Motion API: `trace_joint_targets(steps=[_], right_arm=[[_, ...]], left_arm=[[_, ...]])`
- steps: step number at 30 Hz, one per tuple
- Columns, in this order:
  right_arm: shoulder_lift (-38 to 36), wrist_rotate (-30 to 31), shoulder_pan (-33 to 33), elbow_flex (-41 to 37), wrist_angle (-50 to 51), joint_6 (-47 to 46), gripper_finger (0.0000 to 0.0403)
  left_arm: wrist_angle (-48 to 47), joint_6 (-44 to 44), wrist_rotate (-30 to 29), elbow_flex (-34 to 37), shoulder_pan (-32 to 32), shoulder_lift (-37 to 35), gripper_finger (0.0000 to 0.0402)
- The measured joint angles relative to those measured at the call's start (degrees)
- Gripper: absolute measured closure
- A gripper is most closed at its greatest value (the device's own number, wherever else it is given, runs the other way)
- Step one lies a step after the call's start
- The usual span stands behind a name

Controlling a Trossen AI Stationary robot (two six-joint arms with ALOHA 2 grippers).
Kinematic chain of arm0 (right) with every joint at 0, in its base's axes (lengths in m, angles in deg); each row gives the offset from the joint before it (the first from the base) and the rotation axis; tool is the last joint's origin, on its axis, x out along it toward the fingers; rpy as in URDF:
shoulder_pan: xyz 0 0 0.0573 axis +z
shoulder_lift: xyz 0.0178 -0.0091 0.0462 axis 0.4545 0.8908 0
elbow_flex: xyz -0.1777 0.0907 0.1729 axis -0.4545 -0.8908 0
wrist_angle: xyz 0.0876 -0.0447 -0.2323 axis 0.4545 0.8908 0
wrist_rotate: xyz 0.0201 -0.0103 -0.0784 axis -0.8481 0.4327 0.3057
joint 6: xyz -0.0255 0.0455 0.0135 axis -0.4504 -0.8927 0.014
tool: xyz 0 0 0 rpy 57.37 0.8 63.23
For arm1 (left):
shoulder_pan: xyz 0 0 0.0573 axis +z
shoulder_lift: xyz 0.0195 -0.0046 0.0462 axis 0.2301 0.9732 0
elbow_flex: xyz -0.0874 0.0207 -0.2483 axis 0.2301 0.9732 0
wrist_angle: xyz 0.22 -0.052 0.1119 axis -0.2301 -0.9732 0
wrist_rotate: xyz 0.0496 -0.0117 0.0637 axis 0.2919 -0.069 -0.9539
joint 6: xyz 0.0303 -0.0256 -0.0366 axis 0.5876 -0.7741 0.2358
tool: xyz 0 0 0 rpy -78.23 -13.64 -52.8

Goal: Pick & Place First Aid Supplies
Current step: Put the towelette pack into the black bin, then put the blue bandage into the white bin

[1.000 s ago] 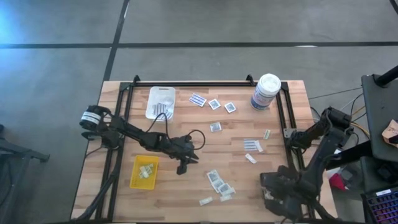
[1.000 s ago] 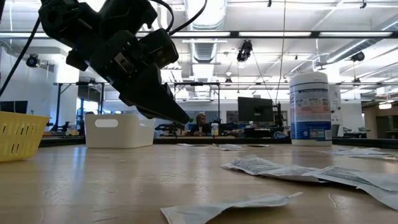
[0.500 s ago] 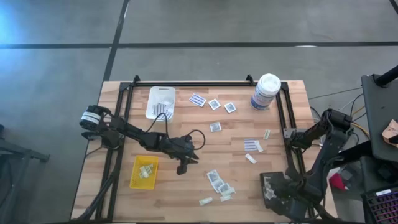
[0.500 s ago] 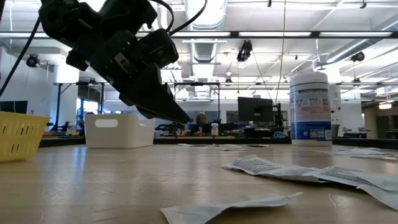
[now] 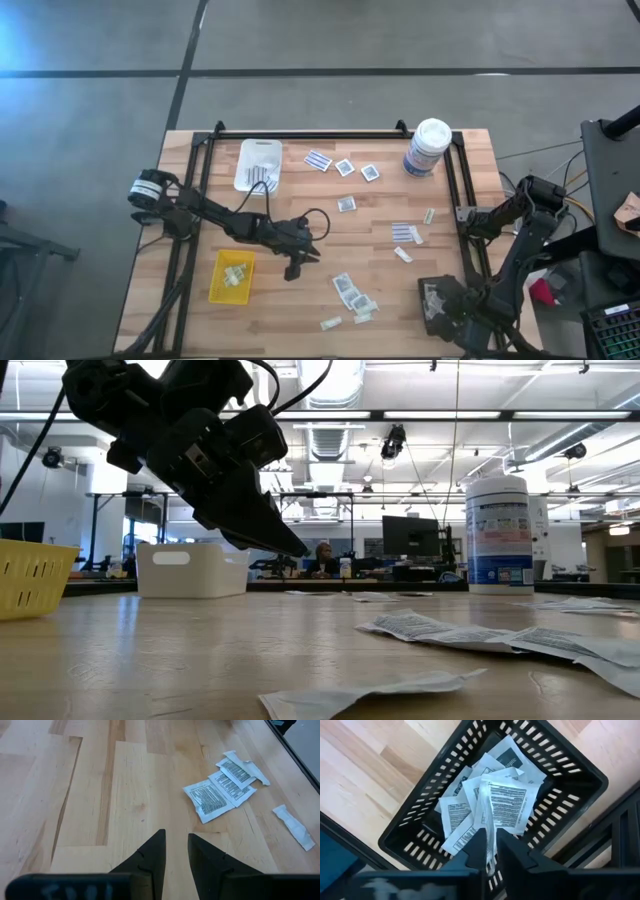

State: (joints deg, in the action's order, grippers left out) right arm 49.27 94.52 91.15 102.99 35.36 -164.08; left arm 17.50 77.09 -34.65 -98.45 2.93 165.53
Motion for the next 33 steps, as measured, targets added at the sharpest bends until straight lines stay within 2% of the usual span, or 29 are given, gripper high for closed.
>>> trace_joint_targets(steps=[8,17,19,26,33], right_arm=[[-0.19,0.18,-0.04,-0.10,0.94,0.19,0.0298],[-2.47,1.22,-0.04,-0.10,0.68,-4.74,0.0272],[-3.07,3.69,-0.04,-0.10,0.80,-5.13,0.0270],[-4.68,20.63,-2.25,-0.14,2.10,-2.61,0.0274],[-4.96,24.66,-9.38,-1.10,2.12,11.13,0.0283]], left_arm=[[-0.04,0.40,-0.09,0.00,0.00,0.00,0.0310],[-0.09,1.54,-3.41,0.00,0.17,0.00,0.0310],[-0.12,1.53,-3.45,0.00,0.17,0.00,0.0310],[-1.49,1.43,-3.45,0.00,0.50,0.00,0.0310],[-1.73,1.07,-3.61,0.00,2.83,0.00,0.0310]])
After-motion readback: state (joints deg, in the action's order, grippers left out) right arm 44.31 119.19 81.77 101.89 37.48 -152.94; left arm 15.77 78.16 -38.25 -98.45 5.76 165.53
